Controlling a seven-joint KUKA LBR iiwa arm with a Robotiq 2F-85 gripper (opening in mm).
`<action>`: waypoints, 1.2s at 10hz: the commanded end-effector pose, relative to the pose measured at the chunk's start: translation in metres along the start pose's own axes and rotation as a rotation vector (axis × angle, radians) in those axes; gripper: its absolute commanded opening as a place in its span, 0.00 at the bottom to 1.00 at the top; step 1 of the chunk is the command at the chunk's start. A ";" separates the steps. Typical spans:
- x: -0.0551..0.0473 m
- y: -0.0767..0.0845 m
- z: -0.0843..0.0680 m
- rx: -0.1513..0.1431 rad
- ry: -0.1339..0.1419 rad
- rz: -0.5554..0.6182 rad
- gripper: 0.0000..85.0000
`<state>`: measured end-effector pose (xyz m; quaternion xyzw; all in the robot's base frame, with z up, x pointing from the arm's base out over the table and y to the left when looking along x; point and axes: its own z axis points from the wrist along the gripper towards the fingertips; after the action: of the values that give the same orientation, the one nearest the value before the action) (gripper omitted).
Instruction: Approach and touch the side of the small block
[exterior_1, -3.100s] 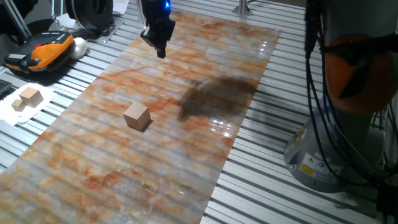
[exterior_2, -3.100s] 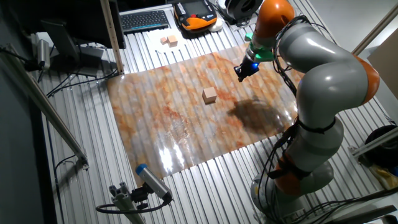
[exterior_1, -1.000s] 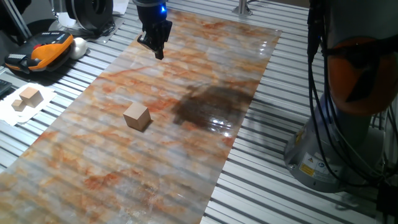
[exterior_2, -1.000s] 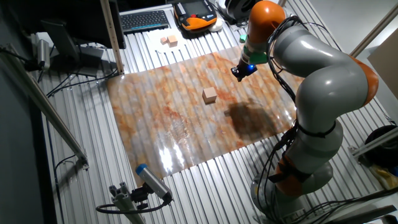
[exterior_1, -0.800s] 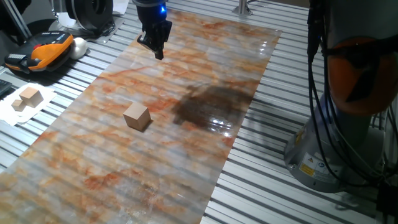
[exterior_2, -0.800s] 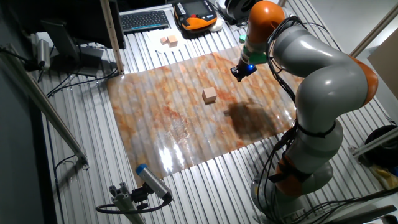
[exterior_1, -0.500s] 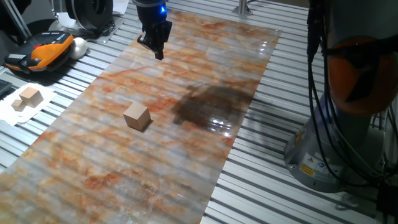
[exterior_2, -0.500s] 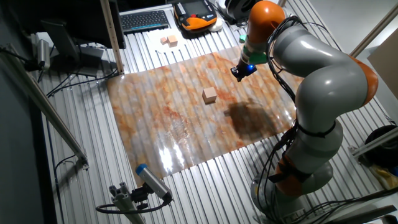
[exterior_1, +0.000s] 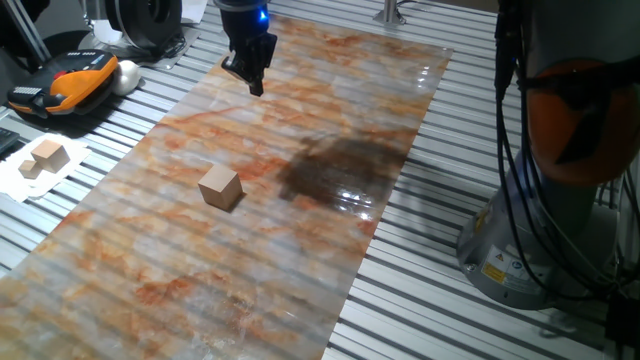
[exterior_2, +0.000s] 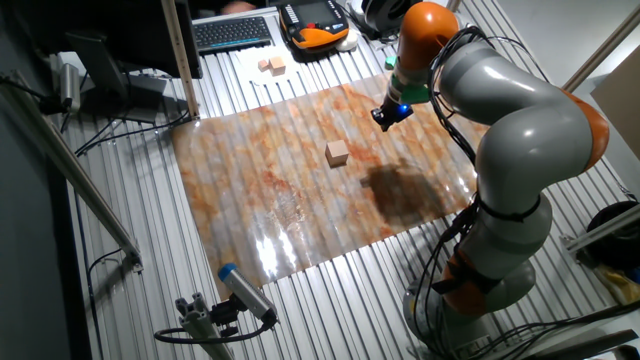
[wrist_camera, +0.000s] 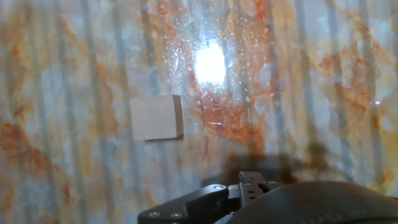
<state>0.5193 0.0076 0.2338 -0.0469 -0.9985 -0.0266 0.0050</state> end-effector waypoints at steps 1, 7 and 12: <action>-0.001 0.001 0.001 0.003 0.003 0.004 0.00; -0.010 0.026 0.011 0.017 0.001 0.038 0.00; -0.011 0.028 0.013 0.007 0.009 0.046 0.00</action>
<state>0.5329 0.0355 0.2226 -0.0698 -0.9972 -0.0232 0.0105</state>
